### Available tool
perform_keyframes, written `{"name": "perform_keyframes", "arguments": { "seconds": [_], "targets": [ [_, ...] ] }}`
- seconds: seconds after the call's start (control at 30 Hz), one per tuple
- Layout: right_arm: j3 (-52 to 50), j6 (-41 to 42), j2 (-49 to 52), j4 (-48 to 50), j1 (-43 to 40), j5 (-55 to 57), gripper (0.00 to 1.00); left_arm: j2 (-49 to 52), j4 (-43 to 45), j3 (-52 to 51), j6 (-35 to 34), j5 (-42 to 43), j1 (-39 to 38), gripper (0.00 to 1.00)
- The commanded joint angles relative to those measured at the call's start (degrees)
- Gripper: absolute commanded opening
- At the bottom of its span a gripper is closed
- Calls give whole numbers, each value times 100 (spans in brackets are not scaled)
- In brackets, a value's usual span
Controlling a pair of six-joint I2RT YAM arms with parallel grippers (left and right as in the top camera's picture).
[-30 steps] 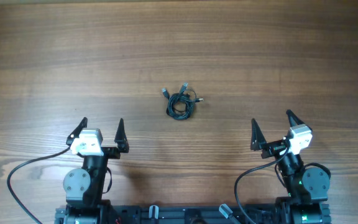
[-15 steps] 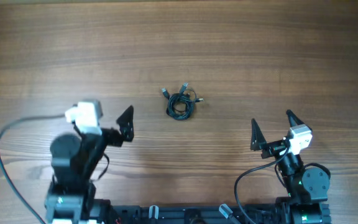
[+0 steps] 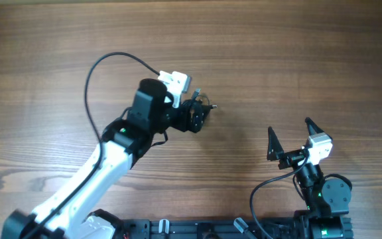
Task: Untangle cables
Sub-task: 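Reach left gripper to the black cable coil and grasp it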
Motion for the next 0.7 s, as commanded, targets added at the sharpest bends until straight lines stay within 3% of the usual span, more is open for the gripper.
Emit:
{"name": "perform_keyframes", "arguments": {
  "seconds": [0.0,0.1,0.37,0.67],
  "targets": [
    [-15,-63,-57,28,22,57,100,629,76,39,-348,-914,-35,86],
    [-15,-63,-57,28,22,57,100,1001,87,39,-1058,-1871,-35,73],
    [-15,-63,-57,28,22,57,100,1742,140,39,-1545,-1928,-37,52],
    [-15,-63,-57,28,22,57,100,2236,168,39,-1644,-1932,-243,50]
  ]
}}
